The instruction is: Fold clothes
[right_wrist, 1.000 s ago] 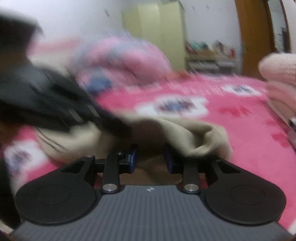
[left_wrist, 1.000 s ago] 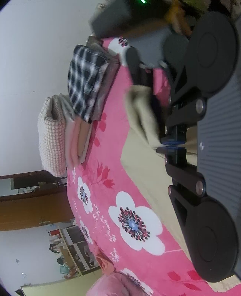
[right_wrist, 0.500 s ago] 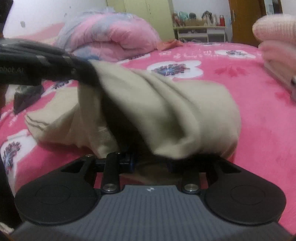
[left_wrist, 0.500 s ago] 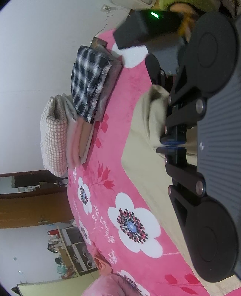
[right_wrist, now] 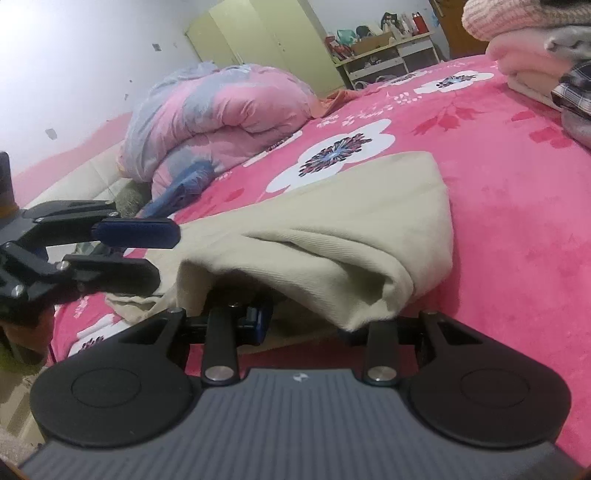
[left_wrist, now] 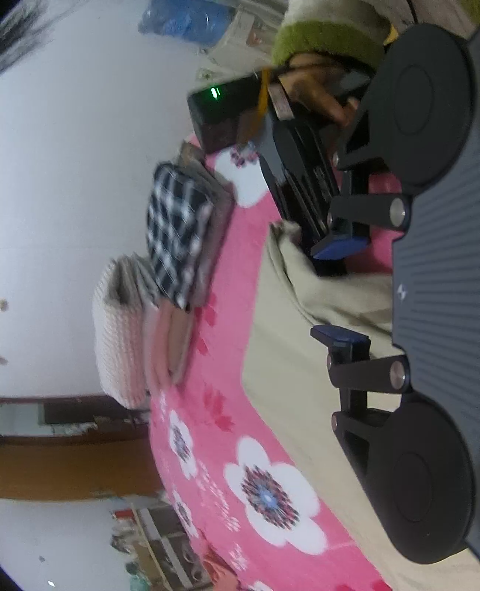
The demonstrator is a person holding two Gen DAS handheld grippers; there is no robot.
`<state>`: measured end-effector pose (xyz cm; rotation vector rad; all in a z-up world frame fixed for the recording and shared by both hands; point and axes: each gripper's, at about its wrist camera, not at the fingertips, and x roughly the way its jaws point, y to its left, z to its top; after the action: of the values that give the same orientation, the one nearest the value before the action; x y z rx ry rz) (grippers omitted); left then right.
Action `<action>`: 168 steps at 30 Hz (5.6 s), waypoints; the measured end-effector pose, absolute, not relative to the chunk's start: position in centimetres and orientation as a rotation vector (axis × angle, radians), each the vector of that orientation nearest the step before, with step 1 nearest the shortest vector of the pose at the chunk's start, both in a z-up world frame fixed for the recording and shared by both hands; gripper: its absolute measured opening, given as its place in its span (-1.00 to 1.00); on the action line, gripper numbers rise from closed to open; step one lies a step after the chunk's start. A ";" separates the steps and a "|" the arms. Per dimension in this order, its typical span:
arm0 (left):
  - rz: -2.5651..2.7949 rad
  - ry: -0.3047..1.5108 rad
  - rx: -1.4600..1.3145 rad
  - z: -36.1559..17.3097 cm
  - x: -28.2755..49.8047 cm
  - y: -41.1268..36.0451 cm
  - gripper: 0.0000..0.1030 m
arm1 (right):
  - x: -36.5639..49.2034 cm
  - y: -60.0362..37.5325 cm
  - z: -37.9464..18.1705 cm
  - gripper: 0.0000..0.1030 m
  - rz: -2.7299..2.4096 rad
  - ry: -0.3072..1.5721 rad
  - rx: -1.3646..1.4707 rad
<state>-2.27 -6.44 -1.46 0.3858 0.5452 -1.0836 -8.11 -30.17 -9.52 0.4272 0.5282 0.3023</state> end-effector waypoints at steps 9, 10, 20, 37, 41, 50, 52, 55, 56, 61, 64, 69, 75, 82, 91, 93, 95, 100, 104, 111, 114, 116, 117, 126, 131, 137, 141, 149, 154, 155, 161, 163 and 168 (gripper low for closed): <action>-0.977 0.591 0.579 -4.6 -0.8 -7.6 -0.22 | -10.2 -28.2 -9.6 -0.35 0.357 0.520 0.322; -0.977 0.583 0.607 -4.9 -1.0 -8.0 -0.21 | -10.3 -28.1 -9.6 -0.35 0.358 0.519 0.316; -1.009 0.519 0.695 -4.9 -1.6 -9.1 -0.06 | -9.4 -28.7 -9.9 -0.35 0.366 0.511 0.393; -1.013 0.555 0.694 -5.4 0.6 -9.0 -0.06 | -8.6 -28.0 -10.3 -0.48 0.389 0.404 0.301; -1.025 0.567 0.687 -5.5 1.1 -8.8 -0.06 | -8.3 -27.6 -10.5 -0.51 0.351 0.418 0.274; -1.050 0.573 0.602 -4.2 1.9 -7.8 -0.07 | -8.6 -27.7 -9.8 -0.47 0.411 0.517 0.232; -1.058 0.579 0.559 -3.8 2.2 -7.4 -0.07 | -8.2 -27.5 -9.8 -0.47 0.420 0.513 0.227; -1.070 0.590 0.502 -3.2 2.6 -6.7 -0.07 | -7.5 -27.0 -9.9 -0.45 0.412 0.495 0.222; -1.072 0.592 0.488 -3.1 2.7 -6.5 -0.07 | -7.3 -27.0 -9.9 -0.44 0.412 0.484 0.235; -1.076 0.601 0.464 -3.0 2.9 -5.9 -0.07 | -7.3 -28.5 -10.3 -0.47 0.433 0.460 0.379; -1.084 0.606 0.467 -3.2 3.0 -5.8 -0.07 | -7.1 -27.9 -10.3 -0.43 0.400 0.497 0.328; -1.089 0.614 0.495 -3.7 3.0 -6.1 -0.03 | -7.5 -28.0 -9.9 -0.43 0.446 0.379 0.380; -1.094 0.609 0.535 -4.1 3.2 -6.7 0.05 | -7.9 -29.5 -10.4 -0.46 0.488 0.302 0.499; -1.103 0.605 0.644 -4.7 2.8 -8.1 -0.20 | -8.4 -31.7 -11.6 -0.46 0.509 0.236 0.702; -1.030 0.582 0.764 -5.2 1.2 -9.8 -0.75 | -9.7 -32.9 -11.9 -0.46 0.481 0.205 0.763; -0.994 0.559 0.777 -5.1 0.7 -9.8 -0.80 | -10.1 -33.2 -12.0 -0.46 0.467 0.203 0.767; -0.962 0.527 0.783 -4.8 0.2 -9.9 -0.82 | -10.6 -33.5 -11.9 -0.45 0.442 0.211 0.757; -0.899 0.454 0.815 -4.5 -0.9 -10.1 -0.83 | -11.9 -34.3 -11.5 -0.20 0.378 0.322 0.730; -0.881 0.419 0.839 -4.5 -1.5 -10.2 -0.83 | -12.8 -33.2 -9.7 -0.18 0.457 0.359 0.677; -0.880 0.385 0.869 -4.8 -2.1 -10.1 -0.83 | -10.7 -27.6 -5.3 -0.22 0.397 0.371 0.331; -0.895 0.410 0.846 -4.8 -1.7 -10.0 -0.81 | -9.5 -25.9 -5.4 -0.24 0.361 0.406 0.184; -0.907 0.430 0.821 -4.7 -1.3 -9.8 -0.81 | -9.7 -24.3 -5.8 -0.24 0.325 0.413 0.005; -0.916 0.445 0.802 -4.5 -1.0 -9.7 -0.81 | -9.9 -23.5 -6.1 -0.24 0.311 0.419 -0.100; -1.024 0.638 0.587 -4.1 2.3 -8.7 -0.10 | -10.1 -21.0 -7.4 -0.94 0.155 0.314 -0.553; -1.034 0.684 0.603 -5.0 2.9 -9.4 -0.15 | -11.6 -20.7 -9.2 -0.94 0.229 0.277 -0.799; -1.042 0.713 0.590 -5.2 3.2 -9.8 -0.29 | -11.6 -21.8 -10.6 -0.94 0.139 0.315 -0.875; -1.047 0.712 0.581 -4.9 3.2 -9.8 -0.30 | -11.6 -24.6 -7.5 -0.83 0.143 0.361 -0.453; -1.039 0.700 0.539 -4.5 3.5 -9.5 -0.64 | -11.5 -32.4 -8.9 -0.07 0.315 0.485 0.707; -1.041 0.665 0.533 -4.1 3.3 -9.2 -0.76 | -10.1 -32.8 -13.2 -0.04 0.311 0.521 1.104; -1.044 0.658 0.531 -4.1 3.3 -9.1 -0.77 | -9.7 -32.7 -13.6 -0.09 0.295 0.525 1.134; -1.059 0.643 0.489 -3.5 3.7 -8.4 -0.81 | -7.6 -30.5 -12.1 -0.78 0.203 0.518 0.863; -1.067 0.635 0.478 -3.4 3.8 -8.1 -0.82 | -7.4 -28.8 -10.9 -0.83 0.180 0.500 0.682; -1.104 0.628 0.458 -3.5 3.7 -7.5 -0.82 | -7.7 -23.3 -8.8 -0.90 0.046 0.345 0.124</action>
<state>3.70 -7.52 -3.53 0.4576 0.6285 -1.1039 -7.74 -23.30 -8.84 0.1240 0.3454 0.0464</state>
